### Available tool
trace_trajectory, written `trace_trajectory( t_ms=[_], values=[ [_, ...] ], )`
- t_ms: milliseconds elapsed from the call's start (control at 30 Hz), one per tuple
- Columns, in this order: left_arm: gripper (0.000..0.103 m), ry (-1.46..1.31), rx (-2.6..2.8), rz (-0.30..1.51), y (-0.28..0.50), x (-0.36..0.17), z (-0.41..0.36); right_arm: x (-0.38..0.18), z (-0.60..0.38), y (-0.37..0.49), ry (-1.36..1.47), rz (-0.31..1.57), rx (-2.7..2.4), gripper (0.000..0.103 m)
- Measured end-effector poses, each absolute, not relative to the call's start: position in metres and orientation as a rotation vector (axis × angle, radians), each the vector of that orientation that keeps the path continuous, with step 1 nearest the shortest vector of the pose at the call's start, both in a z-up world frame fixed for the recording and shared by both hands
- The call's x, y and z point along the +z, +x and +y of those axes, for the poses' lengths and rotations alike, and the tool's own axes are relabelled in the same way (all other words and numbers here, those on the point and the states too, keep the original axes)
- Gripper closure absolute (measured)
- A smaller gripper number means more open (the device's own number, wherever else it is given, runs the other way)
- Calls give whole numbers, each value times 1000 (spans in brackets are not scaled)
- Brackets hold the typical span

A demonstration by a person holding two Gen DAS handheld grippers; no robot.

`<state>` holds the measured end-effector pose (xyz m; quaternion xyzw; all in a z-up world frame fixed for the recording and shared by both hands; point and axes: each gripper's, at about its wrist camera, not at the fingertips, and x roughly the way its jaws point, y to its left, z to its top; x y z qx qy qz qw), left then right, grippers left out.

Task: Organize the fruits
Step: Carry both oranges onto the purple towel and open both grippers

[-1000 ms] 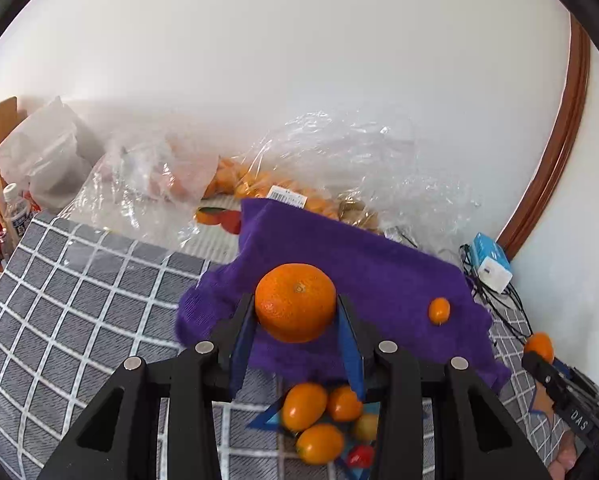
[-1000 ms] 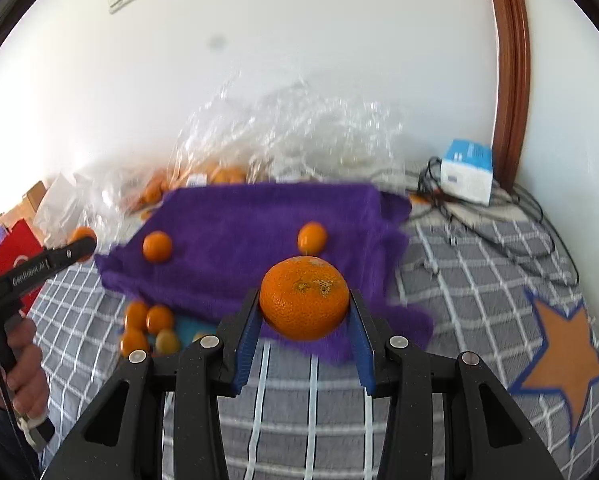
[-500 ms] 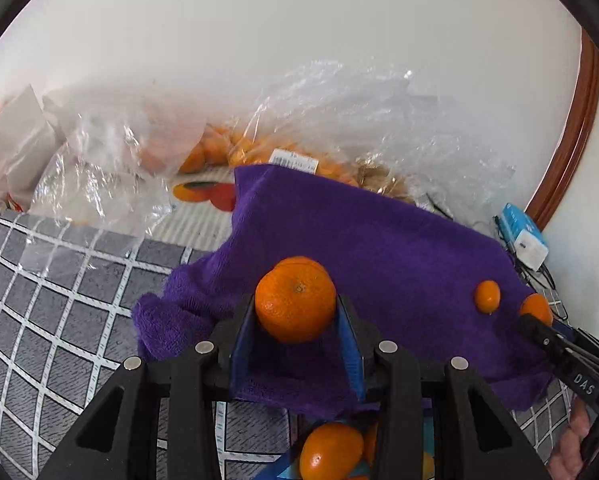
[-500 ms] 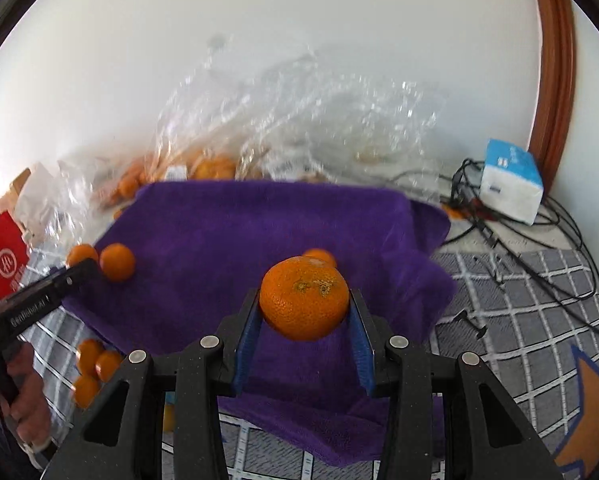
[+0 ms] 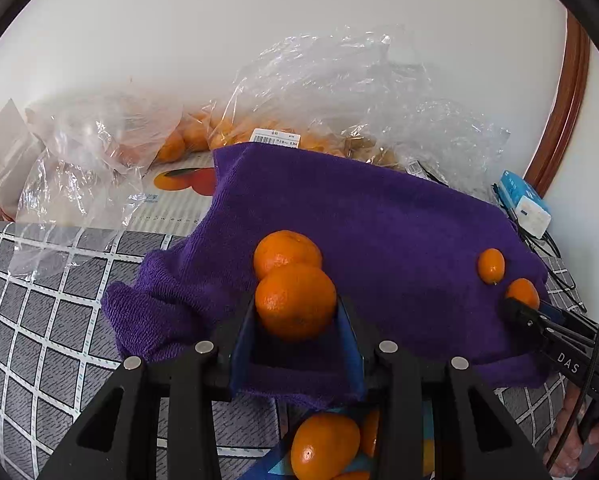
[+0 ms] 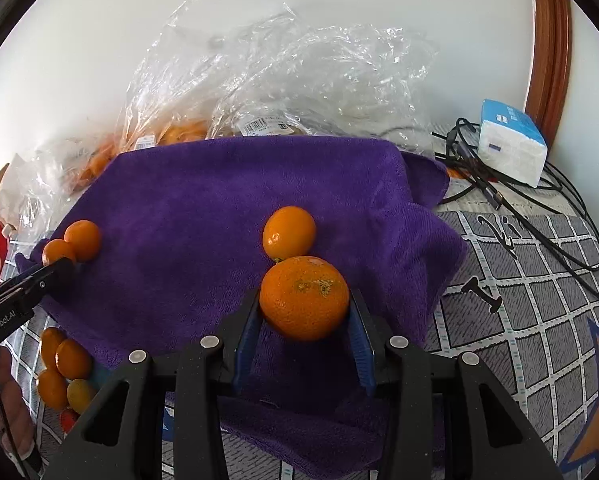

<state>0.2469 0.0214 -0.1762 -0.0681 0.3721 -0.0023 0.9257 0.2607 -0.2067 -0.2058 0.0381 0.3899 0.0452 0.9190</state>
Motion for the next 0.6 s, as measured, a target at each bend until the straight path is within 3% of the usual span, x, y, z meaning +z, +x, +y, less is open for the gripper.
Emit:
trace_trajectory(
  t_ms=[600],
  values=[
    [65, -58, 33, 742, 245, -179, 14, -212, -197, 257, 30, 794, 75, 60]
  ],
)
